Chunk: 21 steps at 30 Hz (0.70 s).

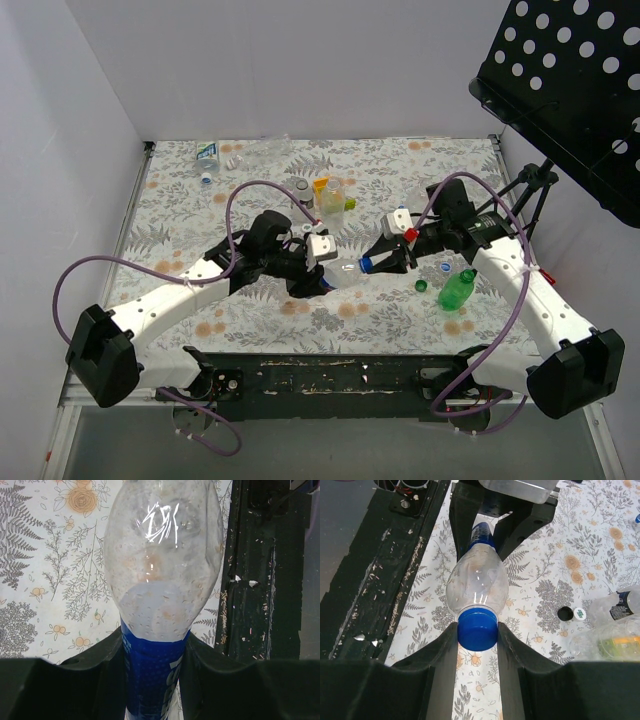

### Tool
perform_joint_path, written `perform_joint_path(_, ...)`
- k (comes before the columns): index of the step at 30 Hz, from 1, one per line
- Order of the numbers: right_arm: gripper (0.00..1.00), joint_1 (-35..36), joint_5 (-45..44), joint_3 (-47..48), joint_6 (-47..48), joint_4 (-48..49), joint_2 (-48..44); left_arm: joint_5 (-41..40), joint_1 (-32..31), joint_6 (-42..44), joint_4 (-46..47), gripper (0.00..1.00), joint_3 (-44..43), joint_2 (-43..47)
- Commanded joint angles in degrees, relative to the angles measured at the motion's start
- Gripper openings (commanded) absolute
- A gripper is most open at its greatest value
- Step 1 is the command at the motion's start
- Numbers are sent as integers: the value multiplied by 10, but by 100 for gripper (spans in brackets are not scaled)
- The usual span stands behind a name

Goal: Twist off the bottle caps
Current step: Unscrew the bottle cap from the plastic bottle.

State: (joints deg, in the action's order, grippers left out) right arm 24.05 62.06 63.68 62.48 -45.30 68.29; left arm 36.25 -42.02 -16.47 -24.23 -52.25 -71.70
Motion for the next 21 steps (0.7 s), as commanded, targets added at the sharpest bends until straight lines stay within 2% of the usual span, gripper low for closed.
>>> perform_joint_path(1, 40, -17, 32, -14, -65, 37, -24, -35, -3, 7, -6, 11, 9, 32)
perform_joint_path(2, 48, -17, 33, -16, -74, 40, -25, -40, -5, 7, -5, 10, 9, 31)
perform_joint_path(5, 62, -20, 35, -24, -104, 57, -29, -53, -13, 7, -6, 10, 8, 26)
perform_joint_path(12, 81, -45, 21, -43, -154, 77, -56, -76, -23, 8, -5, 11, 7, 23)
perform_joint_path(21, 83, -92, 28, -48, -216, 67, -83, -101, -26, 10, 1, 11, 18, 44)
